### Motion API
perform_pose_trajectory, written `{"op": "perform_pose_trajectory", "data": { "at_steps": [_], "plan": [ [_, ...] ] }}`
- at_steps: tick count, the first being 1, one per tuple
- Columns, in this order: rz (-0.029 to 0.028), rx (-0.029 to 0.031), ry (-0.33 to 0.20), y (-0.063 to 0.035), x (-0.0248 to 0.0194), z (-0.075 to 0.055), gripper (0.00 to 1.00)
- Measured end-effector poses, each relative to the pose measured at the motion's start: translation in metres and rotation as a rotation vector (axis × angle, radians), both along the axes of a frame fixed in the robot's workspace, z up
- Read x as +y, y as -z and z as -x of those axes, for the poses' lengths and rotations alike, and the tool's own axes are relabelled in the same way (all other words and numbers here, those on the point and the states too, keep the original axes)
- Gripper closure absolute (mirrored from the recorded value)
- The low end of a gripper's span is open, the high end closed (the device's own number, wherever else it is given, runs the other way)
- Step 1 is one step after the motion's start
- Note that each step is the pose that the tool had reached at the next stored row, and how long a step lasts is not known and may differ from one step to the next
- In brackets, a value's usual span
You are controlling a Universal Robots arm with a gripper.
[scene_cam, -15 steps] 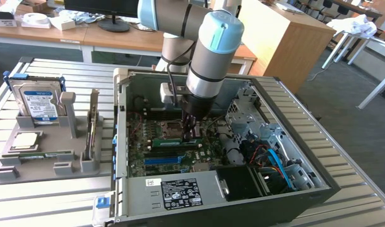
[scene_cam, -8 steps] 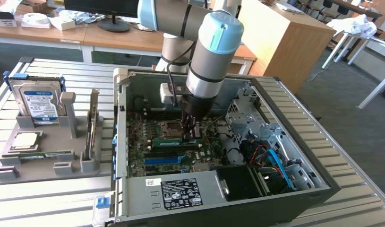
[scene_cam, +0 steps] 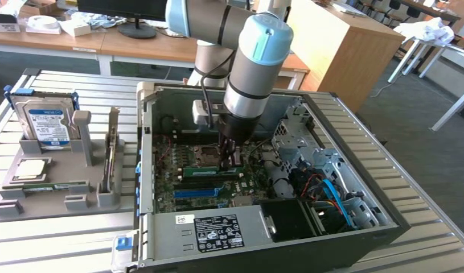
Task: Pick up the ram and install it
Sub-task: 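Insert the ram into the slot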
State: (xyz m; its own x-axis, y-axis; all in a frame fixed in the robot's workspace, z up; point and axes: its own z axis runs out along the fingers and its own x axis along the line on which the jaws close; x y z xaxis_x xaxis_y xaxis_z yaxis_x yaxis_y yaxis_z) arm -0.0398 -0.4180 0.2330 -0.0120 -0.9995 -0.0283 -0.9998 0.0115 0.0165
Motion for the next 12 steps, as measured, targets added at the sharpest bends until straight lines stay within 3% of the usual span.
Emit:
{"op": "perform_pose_trajectory", "data": {
  "at_steps": [12],
  "plan": [
    [0.0, 0.0, 0.0, 0.0014, 0.0005, -0.0002, 0.89]
  ]
}}
